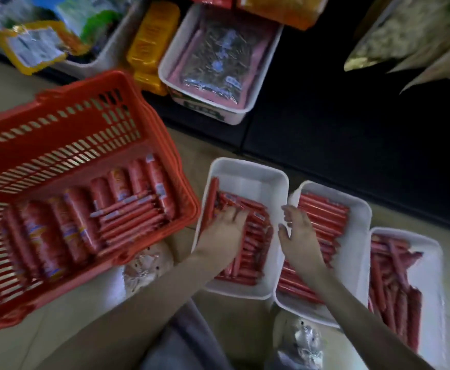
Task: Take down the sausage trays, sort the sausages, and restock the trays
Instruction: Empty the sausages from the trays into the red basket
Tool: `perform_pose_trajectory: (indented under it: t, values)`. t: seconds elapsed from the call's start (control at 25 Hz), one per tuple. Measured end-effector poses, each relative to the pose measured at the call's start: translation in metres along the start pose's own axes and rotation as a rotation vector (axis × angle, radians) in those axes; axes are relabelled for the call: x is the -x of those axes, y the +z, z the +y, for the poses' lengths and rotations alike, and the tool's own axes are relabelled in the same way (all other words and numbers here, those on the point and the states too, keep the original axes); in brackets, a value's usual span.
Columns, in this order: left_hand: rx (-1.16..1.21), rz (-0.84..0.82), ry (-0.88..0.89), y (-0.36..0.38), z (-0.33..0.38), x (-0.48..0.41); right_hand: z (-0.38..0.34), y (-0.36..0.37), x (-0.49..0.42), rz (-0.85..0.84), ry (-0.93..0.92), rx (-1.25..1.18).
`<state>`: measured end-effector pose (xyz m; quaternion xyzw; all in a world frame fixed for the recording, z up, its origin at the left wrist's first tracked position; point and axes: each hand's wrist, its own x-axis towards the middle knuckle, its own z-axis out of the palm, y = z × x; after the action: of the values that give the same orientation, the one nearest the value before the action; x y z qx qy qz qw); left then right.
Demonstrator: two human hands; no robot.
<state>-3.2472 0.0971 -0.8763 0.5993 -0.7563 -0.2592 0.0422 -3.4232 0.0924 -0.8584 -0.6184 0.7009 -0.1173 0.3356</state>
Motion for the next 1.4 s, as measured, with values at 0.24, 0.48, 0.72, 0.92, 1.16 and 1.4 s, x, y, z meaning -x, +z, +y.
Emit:
perform_pose_trajectory:
  t: [0.24, 0.48, 0.72, 0.92, 1.16, 1.4]
  values:
    - [-0.098, -0.371, -0.179, 0.069, -0.019, 0.006, 0.024, 0.082, 0.012, -0.271, 0.065, -0.079]
    - [0.165, -0.390, -0.379, 0.069, -0.019, 0.002, 0.023, 0.108, 0.003, -0.360, 0.439, -0.377]
    - [0.456, -0.329, -0.414, 0.071, -0.016, 0.005, 0.014, 0.105, 0.002, -0.354, 0.516, -0.534]
    - [0.521, -0.332, -0.562, 0.068, -0.031, 0.007, 0.017, 0.100, 0.004, -0.330, 0.515, -0.638]
    - [0.461, -0.325, -0.622, 0.063, -0.032, 0.004, 0.007, 0.093, -0.008, -0.290, 0.266, -0.327]
    - [0.663, -0.242, -0.689, 0.049, -0.032, 0.007, 0.020, 0.103, -0.069, -0.241, 0.081, 0.406]
